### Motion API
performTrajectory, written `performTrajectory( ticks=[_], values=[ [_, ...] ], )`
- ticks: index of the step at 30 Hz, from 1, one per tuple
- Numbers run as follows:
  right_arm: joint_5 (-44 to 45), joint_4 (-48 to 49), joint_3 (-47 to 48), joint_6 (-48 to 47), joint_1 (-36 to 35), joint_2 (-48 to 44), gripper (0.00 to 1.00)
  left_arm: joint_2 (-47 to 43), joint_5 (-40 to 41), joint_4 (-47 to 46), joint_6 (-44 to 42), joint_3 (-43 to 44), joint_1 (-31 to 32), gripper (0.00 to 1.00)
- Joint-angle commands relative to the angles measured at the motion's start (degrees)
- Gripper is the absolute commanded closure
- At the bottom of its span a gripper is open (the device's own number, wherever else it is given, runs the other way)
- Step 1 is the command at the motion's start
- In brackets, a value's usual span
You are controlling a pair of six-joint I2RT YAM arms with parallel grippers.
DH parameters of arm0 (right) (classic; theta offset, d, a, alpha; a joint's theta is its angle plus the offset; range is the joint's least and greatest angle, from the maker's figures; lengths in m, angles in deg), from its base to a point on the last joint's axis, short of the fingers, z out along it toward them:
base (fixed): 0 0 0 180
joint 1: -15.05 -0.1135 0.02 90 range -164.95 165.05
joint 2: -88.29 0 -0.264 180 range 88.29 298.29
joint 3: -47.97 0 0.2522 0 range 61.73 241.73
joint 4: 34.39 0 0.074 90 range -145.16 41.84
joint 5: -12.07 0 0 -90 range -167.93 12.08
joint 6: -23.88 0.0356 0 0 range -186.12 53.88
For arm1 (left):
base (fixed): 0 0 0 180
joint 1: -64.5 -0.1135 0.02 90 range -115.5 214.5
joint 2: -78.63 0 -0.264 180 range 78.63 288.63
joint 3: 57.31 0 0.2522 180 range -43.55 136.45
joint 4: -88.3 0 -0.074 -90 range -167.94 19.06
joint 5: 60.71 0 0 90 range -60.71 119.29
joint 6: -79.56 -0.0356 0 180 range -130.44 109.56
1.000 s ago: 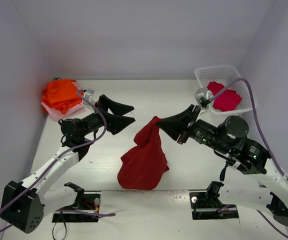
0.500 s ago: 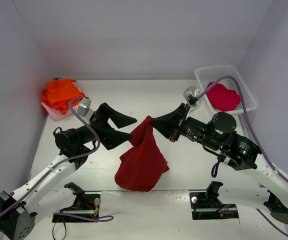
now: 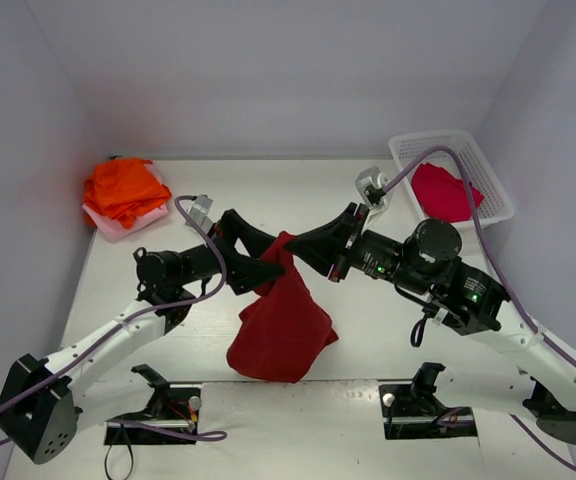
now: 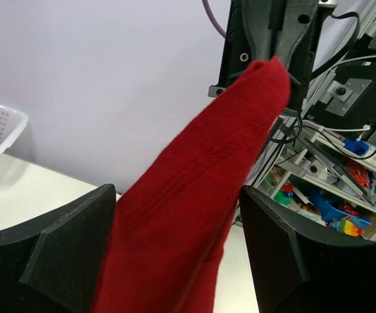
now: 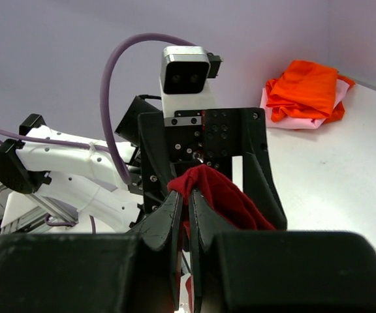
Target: Fold and stack the t-shirts
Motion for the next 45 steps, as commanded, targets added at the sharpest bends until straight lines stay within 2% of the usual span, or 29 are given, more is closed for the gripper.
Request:
performTrajectory(
  ticks=[1, 7, 23, 27, 30, 31, 37, 45],
  values=[
    [-1.47, 8.59, 1.01, 1.46, -0.36, -0.18, 1.00, 0.83, -2.24, -4.49, -2.08, 5.12, 0.30, 0.29],
    [-1.12, 9.21, -1.19, 2.69, -0.36, -1.23, 1.00, 3.20, -2.86, -4.58, -2.44, 7.50, 0.39, 0.29],
    [0.20, 7.45, -2.42, 2.52, -0.36, -4.66, 1.00, 3.64, -3.30, -4.31, -2.61, 6.79, -0.31, 0.30],
    [0.90, 6.48, -2.51, 2.34, -0.36, -5.63, 1.00, 3.47, -3.57, -4.31, -1.91, 5.48, -1.54, 0.39],
    [0.91, 6.48, -2.51, 2.17, -0.36, -5.10, 1.00, 2.50, -2.86, -4.23, -2.00, 5.04, -1.98, 0.54],
    [0.82, 6.48, -2.51, 2.25, -0.36, -4.67, 1.00, 2.07, -2.60, -4.14, -2.00, 4.77, -2.07, 0.64],
    [0.47, 6.48, -2.07, 2.08, -0.36, -4.22, 1.00, 1.97, -1.99, -3.96, -1.91, 4.60, -2.16, 1.00],
    [0.73, 6.22, -2.42, 1.99, -0.45, -4.75, 1.00, 1.98, -1.81, -3.79, -1.65, 4.77, -2.25, 1.00]
  ],
)
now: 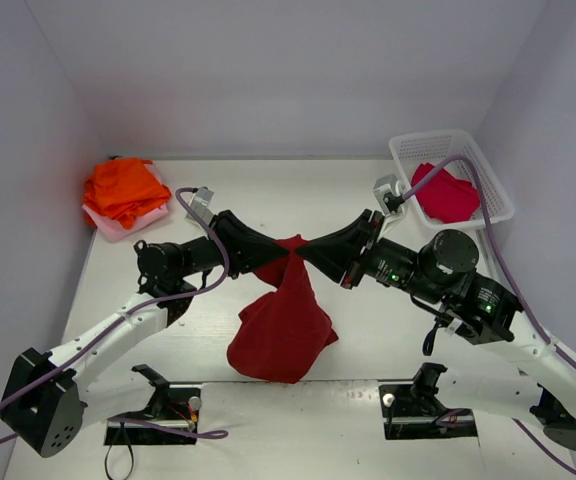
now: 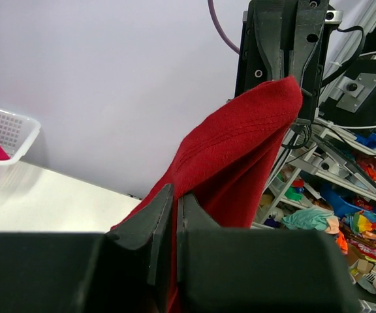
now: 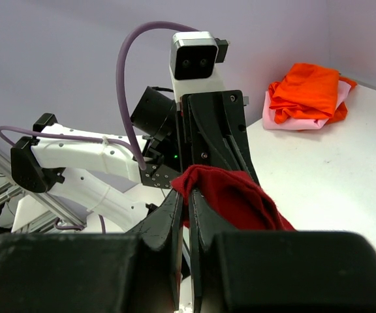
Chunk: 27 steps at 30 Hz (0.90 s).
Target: Fold and stack the t-shirts
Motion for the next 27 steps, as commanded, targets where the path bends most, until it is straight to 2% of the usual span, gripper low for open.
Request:
performTrajectory(
  ticks=[1, 5, 8, 12, 15, 18, 19, 21, 22, 25, 27],
  values=[
    [0.18, 5.63, 0.57, -0.06, -0.36, -0.49, 1.00, -1.41, 0.42, -3.83, 0.02, 1.10, -0.65, 1.00],
    [0.88, 4.40, 0.49, -0.24, -0.45, -1.10, 1.00, -2.99, 2.00, -1.12, 0.37, 1.27, -3.27, 1.00],
    [1.50, 3.43, -0.04, -0.07, -0.36, -1.63, 1.00, -6.94, 5.16, 6.43, -2.77, 1.36, -5.56, 1.00],
    [2.38, 3.08, -0.48, 0.11, -0.36, -1.46, 1.00, -13.88, 12.45, 24.23, -11.04, 3.11, -7.07, 1.00],
    [2.38, 2.90, -0.48, 0.20, -0.45, -0.49, 1.00, -17.75, 16.67, 32.96, -16.15, 5.84, -7.15, 1.00],
    [2.29, 2.55, -0.22, 0.72, -0.36, 1.61, 0.99, -19.95, 18.96, 37.46, -18.70, 7.77, -7.15, 1.00],
    [2.21, 2.38, -0.04, 0.81, -0.36, 2.14, 0.73, -20.22, 19.40, 38.35, -19.05, 8.39, -7.15, 1.00],
    [1.86, 1.68, -0.22, 1.08, -0.36, 3.20, 0.39, -21.10, 20.89, 40.45, -20.28, 8.74, -7.15, 1.00],
    [1.51, 1.67, -0.39, 1.17, -0.45, 3.38, 0.16, -21.36, 21.60, 41.25, -20.63, 8.83, -7.15, 1.00],
    [1.94, 1.41, -1.70, 1.61, -0.36, 2.94, 0.00, -23.38, 25.55, 45.20, -22.92, 9.18, -7.15, 1.00],
    [2.38, 0.88, -2.59, 1.96, -0.45, 1.98, 0.00, -25.23, 30.11, 49.51, -24.94, 10.15, -7.15, 1.00]
  ],
)
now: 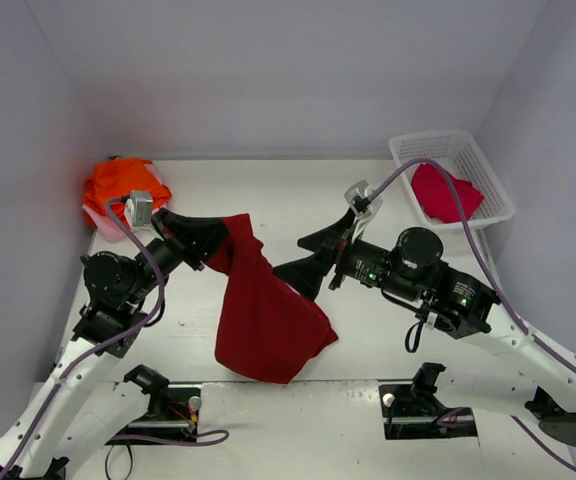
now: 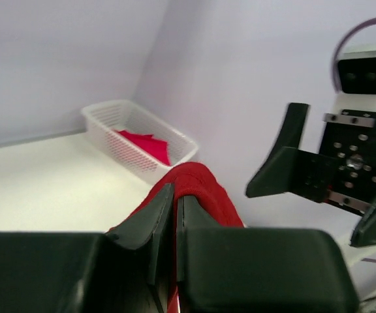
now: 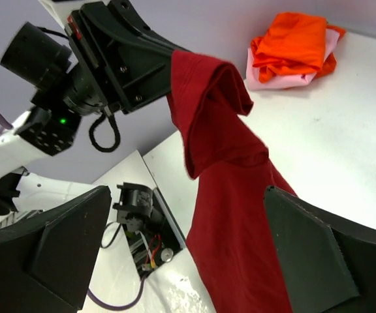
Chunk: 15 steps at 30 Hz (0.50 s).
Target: Fold and stack the t-shirts
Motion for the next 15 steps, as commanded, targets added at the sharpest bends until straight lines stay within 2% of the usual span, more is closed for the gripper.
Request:
performTrajectory(
  ticks=[1, 11, 15],
  values=[
    [1.05, 2.96, -1.23, 0.89, -0.45, -1.72, 0.00, -2.48, 8.18, 5.21, -5.29, 4.34, -0.44, 1.00],
    [3.77, -3.54, -6.50, 4.48, -0.36, -3.13, 0.00, -9.60, 22.85, 16.02, -13.20, 8.38, -0.44, 1.00],
    [6.66, -4.86, -8.27, 6.07, -0.27, -0.94, 0.00, -10.22, 24.71, 17.79, -14.26, 9.70, -0.44, 1.00]
  ],
)
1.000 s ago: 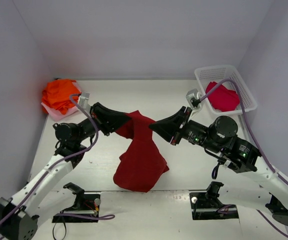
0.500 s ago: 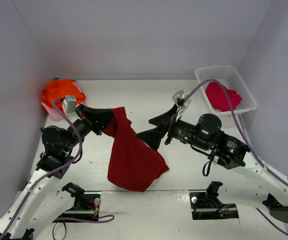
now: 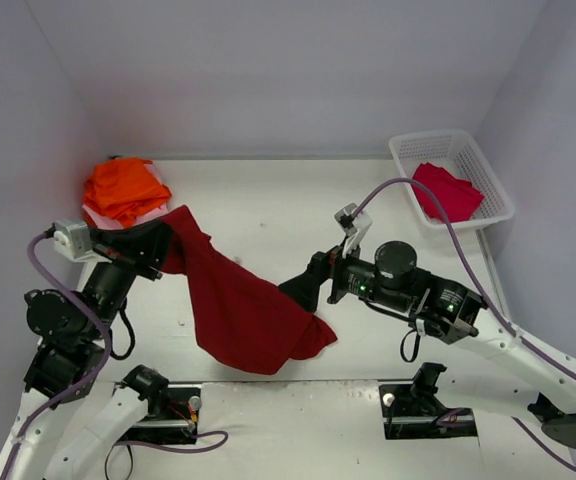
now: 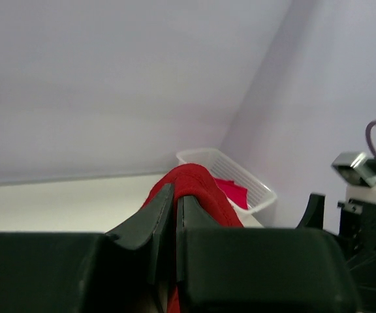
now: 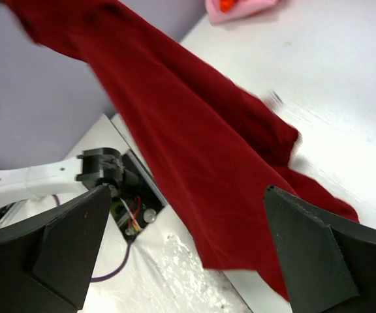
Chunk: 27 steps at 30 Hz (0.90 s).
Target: Fold and stack the t-shirts
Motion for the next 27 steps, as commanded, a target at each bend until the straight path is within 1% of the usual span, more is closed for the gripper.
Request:
performTrajectory(
  ticks=[1, 3, 6, 9, 10, 13, 14, 19, 23, 27],
  values=[
    [4.27, 0.41, -0.82, 2.51, -0.27, 2.10, 0.02, 0.69, 4.26, -1.64, -2.66, 3.36, -0.44, 1.00],
    [6.81, -0.48, -1.34, 3.30, -0.10, 4.03, 0.05, 0.78, 5.22, -1.73, -2.66, 3.01, -0.44, 1.00],
    [7.53, -1.27, -2.22, 3.56, 0.69, 6.58, 0.05, -0.01, 6.97, -1.12, -4.06, 3.27, -0.44, 1.00],
    [6.48, -1.27, -2.58, 3.57, 2.62, 9.65, 0.06, -0.45, 9.34, 0.64, -5.73, 4.76, -0.44, 1.00],
    [5.17, -1.27, -2.66, 3.48, 3.24, 10.54, 0.06, -0.54, 9.88, 2.73, -6.52, 5.03, -0.44, 1.00],
    [3.58, -0.92, -3.45, 3.91, 6.58, 14.06, 0.08, -1.77, 11.63, 3.89, -7.49, 5.47, -0.44, 1.00],
    [2.88, -0.48, -3.80, 4.09, 8.32, 15.28, 0.09, -2.47, 12.16, 4.33, -7.75, 5.56, -0.44, 1.00],
    [2.25, 3.56, -6.70, 5.58, 11.68, 16.87, 0.14, -4.84, 17.43, 7.32, -9.60, 6.00, -0.36, 1.00],
    [1.38, 5.14, -8.37, 6.29, 13.70, 19.50, 0.16, -6.69, 18.84, 8.55, -10.30, 6.26, -0.36, 1.00],
    [-0.55, 10.84, -11.53, 7.96, 14.84, 21.44, 0.19, -7.66, 19.99, 9.08, -10.30, 6.52, -0.36, 1.00]
  ],
)
